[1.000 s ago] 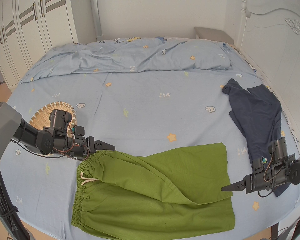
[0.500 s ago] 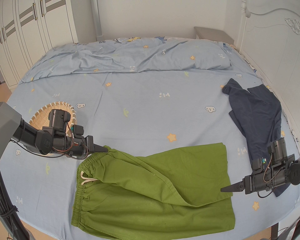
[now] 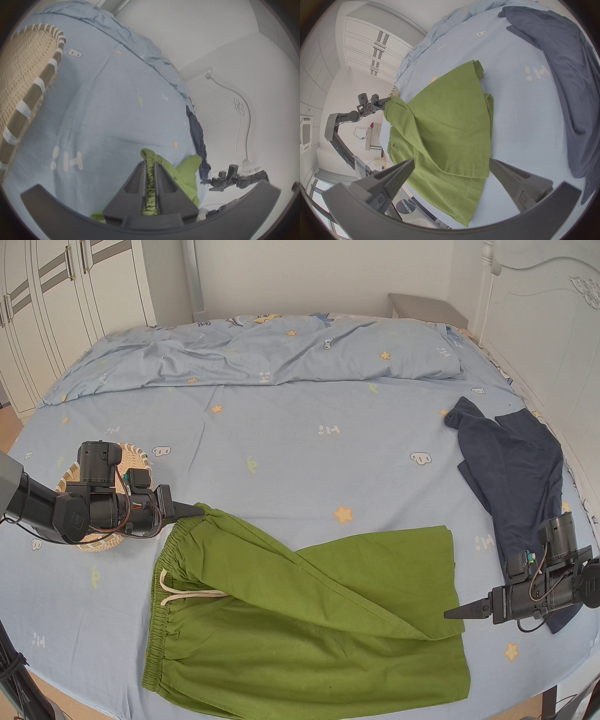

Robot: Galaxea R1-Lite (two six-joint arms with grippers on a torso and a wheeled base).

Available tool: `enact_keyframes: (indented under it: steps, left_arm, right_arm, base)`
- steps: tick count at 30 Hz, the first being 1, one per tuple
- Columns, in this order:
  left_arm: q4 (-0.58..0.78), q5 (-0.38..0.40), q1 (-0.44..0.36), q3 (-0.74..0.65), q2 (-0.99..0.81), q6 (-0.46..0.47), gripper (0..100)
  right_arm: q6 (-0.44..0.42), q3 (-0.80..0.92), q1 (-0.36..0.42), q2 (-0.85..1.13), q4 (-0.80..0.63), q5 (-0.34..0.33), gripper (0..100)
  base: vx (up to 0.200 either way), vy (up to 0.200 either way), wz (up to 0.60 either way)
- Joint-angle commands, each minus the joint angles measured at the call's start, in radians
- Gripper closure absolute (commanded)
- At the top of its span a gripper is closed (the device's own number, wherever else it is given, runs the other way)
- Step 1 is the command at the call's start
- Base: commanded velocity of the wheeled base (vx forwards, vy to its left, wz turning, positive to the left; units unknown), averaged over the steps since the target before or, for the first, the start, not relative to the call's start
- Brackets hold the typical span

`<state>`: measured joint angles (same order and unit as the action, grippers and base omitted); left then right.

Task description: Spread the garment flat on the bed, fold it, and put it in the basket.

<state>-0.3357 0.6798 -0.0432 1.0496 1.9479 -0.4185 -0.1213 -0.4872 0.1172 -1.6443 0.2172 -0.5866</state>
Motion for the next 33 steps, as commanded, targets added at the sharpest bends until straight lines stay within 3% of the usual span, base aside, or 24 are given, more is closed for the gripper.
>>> enact_keyframes:
  steps: [1, 17, 33]
  left_arm:
    - [-0.031, -0.002, 0.023, -0.008, -0.023, -0.031, 100]
    - [-0.052, 0.000, 0.071, -0.002, -0.032, -0.059, 100]
    - [-0.108, -0.002, 0.091, 0.000, -0.018, -0.089, 100]
  right_arm:
    - [0.000, -0.004, -0.002, 0.027, 0.001, -0.001, 0]
    - [0.011, -0.025, 0.012, -0.009, 0.165, -0.002, 0]
    - [0.037, 0.156, 0.050, -0.174, 0.587, -0.009, 0]
  base:
    - [0.000, 0.000, 0.00]
    - [0.000, 0.000, 0.00]
    - [0.000, 0.000, 0.00]
